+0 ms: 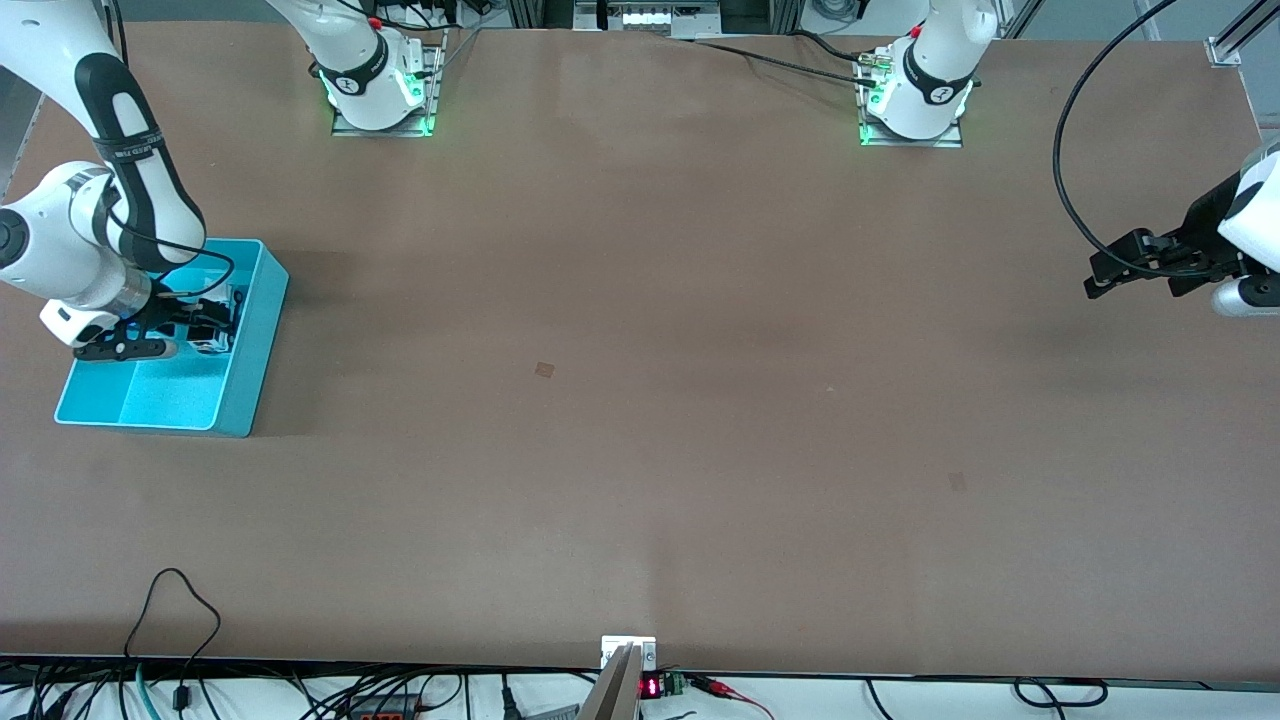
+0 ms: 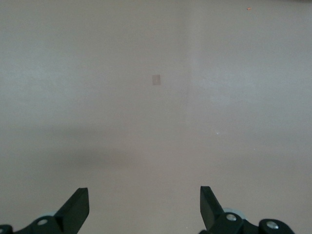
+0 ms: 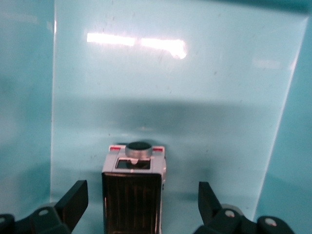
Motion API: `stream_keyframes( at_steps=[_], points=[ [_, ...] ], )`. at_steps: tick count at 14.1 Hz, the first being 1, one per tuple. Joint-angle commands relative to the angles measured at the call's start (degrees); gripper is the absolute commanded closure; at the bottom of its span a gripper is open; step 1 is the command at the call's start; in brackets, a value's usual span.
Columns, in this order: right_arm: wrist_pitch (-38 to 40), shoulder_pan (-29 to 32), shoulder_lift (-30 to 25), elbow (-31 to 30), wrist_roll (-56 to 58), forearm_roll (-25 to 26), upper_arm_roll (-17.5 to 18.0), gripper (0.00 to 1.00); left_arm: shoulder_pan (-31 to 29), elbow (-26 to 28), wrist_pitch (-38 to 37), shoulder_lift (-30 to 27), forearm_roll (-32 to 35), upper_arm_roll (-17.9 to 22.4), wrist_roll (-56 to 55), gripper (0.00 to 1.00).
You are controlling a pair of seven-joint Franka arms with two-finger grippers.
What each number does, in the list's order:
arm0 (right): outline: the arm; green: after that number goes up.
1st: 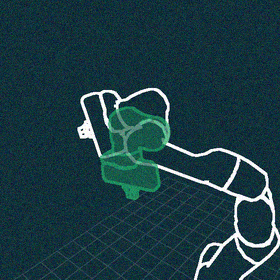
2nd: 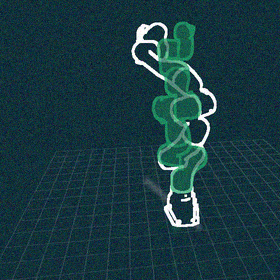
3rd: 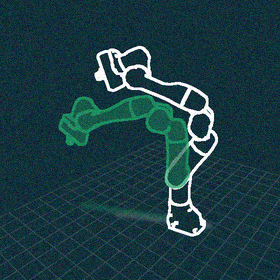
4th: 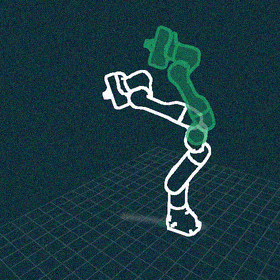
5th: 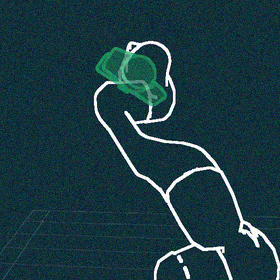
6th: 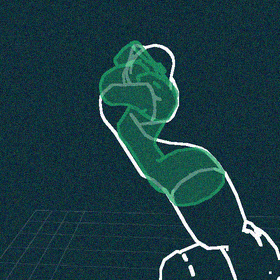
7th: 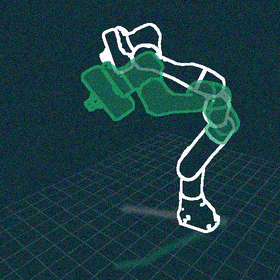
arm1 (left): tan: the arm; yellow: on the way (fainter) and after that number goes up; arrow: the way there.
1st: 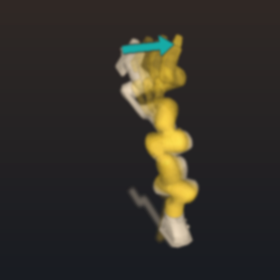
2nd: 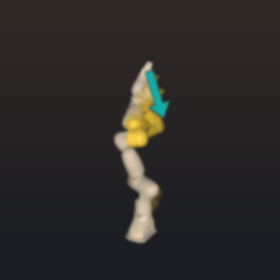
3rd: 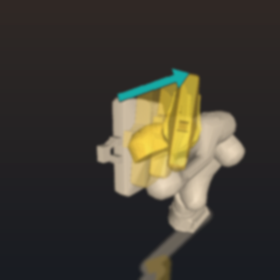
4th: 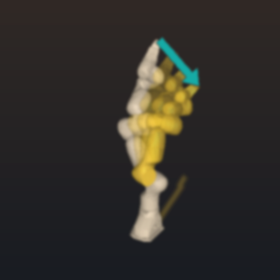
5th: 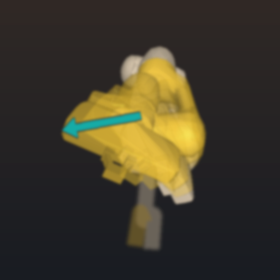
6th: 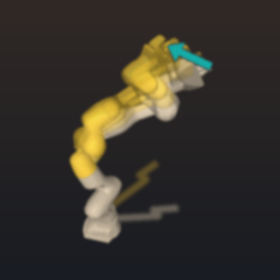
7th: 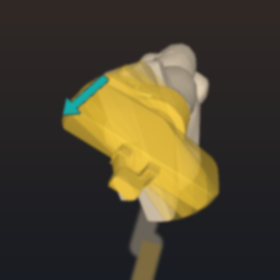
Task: Wind and store white jeep toy
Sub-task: 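Lower the jeep into the bin and open the right gripper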
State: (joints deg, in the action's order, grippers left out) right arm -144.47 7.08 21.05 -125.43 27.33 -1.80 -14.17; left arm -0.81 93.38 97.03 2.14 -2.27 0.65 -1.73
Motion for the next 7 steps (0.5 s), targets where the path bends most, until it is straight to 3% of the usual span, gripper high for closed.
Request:
stream_keyframes(
  at_steps=[1,7],
  points=[
    [7.6,0.0,-1.5,5.0,1.3,-0.7,0.5,0.00,-0.2,0.7,-0.4,-1.1,-0.1,-0.1,0.2,0.00],
    [24.5,-0.8,-3.1,18.3,1.4,-0.5,0.7,0.00,-0.2,0.7,-0.3,-1.1,-0.5,-0.1,0.2,0.00]
  ],
)
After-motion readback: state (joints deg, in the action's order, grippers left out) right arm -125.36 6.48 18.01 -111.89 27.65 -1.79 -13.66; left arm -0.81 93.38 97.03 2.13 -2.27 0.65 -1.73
